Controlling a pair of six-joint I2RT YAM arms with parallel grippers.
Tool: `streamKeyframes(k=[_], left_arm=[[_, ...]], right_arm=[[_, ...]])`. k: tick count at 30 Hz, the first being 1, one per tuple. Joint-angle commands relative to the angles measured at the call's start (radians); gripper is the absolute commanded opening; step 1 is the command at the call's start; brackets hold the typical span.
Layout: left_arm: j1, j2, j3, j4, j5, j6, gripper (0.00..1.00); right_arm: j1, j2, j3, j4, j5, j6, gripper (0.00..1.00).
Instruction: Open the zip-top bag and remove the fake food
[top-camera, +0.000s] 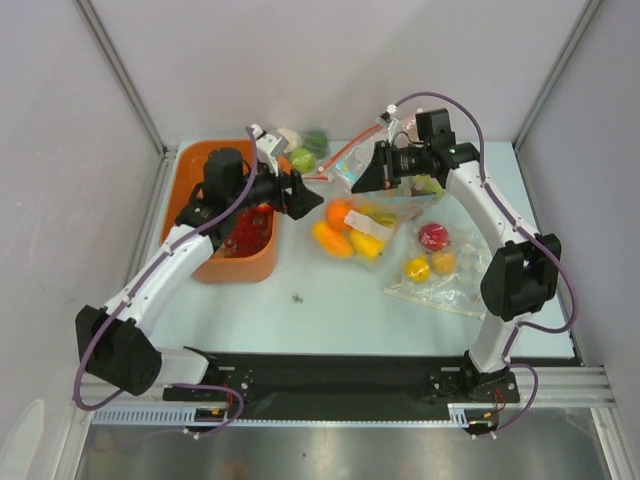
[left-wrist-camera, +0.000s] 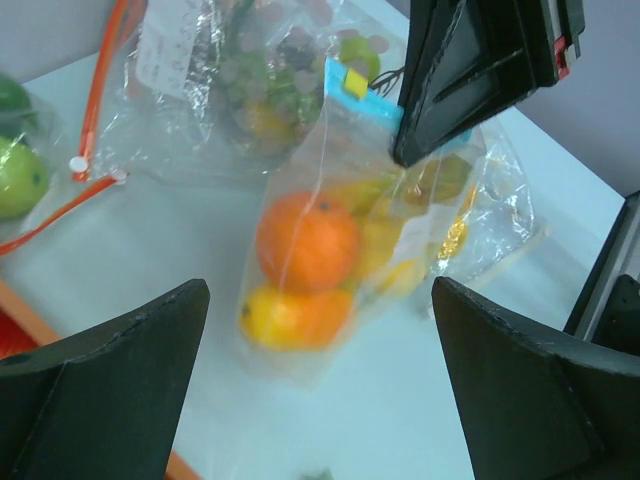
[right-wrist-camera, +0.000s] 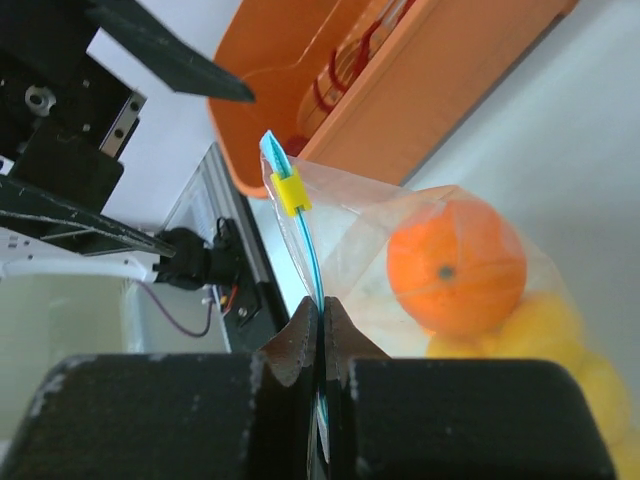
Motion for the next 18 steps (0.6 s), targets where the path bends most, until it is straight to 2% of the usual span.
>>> streamKeyframes(k=[1, 6, 18], left_arm=[[-0.031, 0.016, 0.035, 0.128, 0.038, -0.028, 1.0], [-0.063, 0.029, 0.021, 0.222, 0.059, -0.066, 1.0], [-0.117, 0.088, -0.04, 0.329, 0.118, -0.166, 1.0]], right_arm=[[0.0, -0.069, -0.009, -0.093, -0.096, -0.046, 0.0], [0.001, -0.108, -0.047, -0.121, -0.111, -0.055, 0.0], [0.008, -0.17, -0.087, -0.138, -0.145, -0.055, 0.0]])
